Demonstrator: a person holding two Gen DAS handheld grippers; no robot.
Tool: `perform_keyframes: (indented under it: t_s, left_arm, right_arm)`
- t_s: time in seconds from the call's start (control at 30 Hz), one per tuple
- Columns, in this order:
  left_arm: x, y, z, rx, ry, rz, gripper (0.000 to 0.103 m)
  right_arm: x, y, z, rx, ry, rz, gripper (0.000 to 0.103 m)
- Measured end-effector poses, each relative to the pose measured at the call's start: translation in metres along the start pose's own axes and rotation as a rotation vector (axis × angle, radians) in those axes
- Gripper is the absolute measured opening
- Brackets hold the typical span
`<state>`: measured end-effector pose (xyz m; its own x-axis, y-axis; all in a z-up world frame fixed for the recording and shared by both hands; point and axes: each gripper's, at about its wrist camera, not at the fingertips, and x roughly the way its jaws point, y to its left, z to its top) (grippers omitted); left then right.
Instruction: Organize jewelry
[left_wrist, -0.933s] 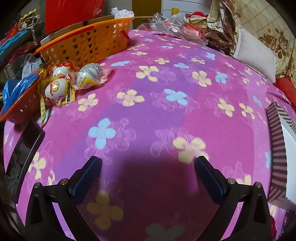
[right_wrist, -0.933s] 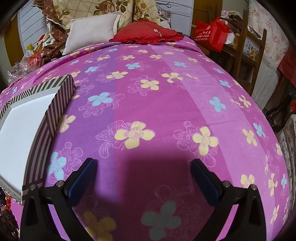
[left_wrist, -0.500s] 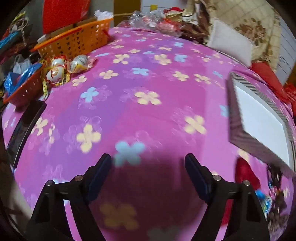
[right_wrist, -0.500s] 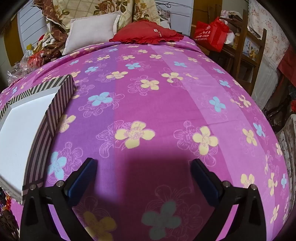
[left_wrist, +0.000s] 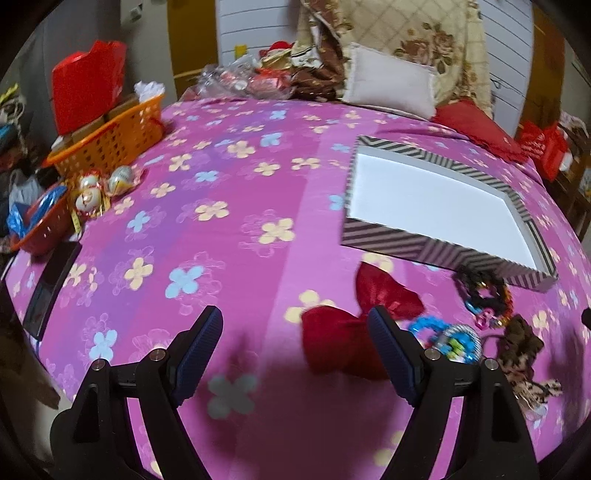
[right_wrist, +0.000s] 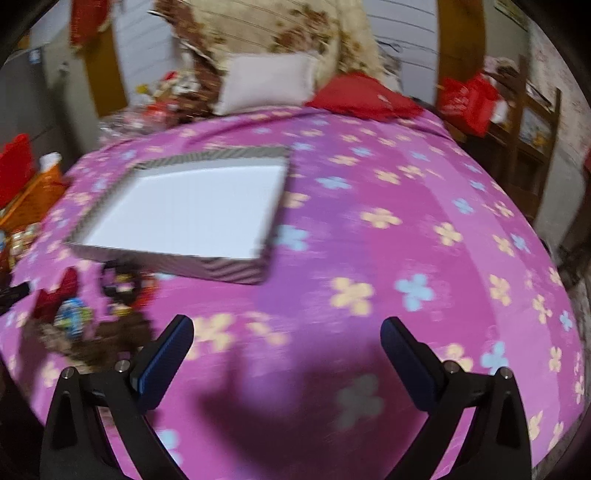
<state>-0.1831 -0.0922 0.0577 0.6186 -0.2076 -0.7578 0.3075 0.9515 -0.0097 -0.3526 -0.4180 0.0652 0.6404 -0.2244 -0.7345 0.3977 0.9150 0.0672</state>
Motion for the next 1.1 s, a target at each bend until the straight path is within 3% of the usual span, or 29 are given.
perform_keyframes:
  t_s: [0.47, 1.1]
  left_arm:
    - [-0.023, -0.021, -0.005, 0.048, -0.028, -0.011, 0.058]
    - [-0.026, -0.017, -0.01, 0.033, -0.029, -0.005, 0.058]
  right_arm:
    - [-0.012, 0.06, -0.003, -0.057, 0.011, 0.09, 0.102]
    - [-0.005, 0.072, -0.01, -0.081, 0.057, 0.073, 0.102]
